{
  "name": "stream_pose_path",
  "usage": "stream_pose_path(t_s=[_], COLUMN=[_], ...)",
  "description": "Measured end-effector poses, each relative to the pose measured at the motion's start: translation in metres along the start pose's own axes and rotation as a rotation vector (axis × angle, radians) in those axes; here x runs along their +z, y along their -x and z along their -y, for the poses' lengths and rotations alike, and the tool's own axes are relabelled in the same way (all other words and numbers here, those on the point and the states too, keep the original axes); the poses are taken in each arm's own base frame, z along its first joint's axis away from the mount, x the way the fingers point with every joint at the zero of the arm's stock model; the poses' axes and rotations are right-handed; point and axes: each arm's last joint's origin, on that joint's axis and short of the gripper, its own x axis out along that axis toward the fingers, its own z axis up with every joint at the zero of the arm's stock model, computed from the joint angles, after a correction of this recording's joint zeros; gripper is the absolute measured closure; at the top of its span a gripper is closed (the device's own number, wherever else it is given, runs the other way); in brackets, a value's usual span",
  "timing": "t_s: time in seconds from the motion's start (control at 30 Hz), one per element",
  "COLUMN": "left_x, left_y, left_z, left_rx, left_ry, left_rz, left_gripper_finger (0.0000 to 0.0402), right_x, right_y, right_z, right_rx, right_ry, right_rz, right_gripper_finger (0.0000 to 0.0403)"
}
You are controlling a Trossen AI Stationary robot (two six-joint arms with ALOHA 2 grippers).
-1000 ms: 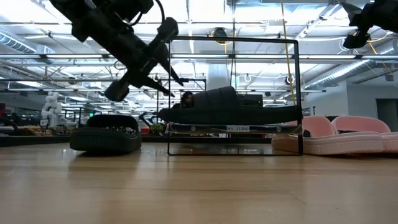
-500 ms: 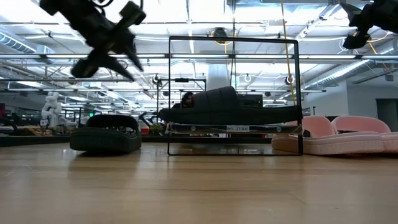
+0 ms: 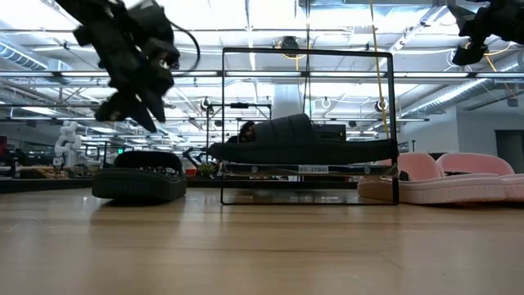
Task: Pick and place slides into the shelf
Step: Put the black slide on the shelf
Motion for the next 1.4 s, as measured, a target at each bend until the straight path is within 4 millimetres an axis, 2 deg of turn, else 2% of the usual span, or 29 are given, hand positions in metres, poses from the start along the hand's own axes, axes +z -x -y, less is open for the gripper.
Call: stream_pose_path(t_s=[0.23,0.47,0.83,1.4], left_x=[0.023,0.033,0.036,0.032], left_y=[-0.019,-0.03,-0.027,-0.031], left_z=[-0.032,-0.052,-0.06,-0.054], left_rx=[-0.053,-0.062,-0.061,-0.042], left_ry=[-0.027,-0.04,-0.081,-0.131], left_rz=[-0.13,-0.179,-0.17,-0.186], left_gripper_finger=[0.0289,0.0288,0.0289,0.0289], right_x=[-0.001,-0.001,-0.002,-0.002], right_y=[0.0,0.0,0.0,0.0], right_z=[0.0,0.0,0.001,0.001], right_rx=[-0.001,-0.002,-0.013,-0.013], right_ry=[0.002,0.011,0.074,0.074], right_rz=[-0.007,-0.009,-0.02,-0.019], right_gripper_finger=[0.033,0.033,0.033,0.033])
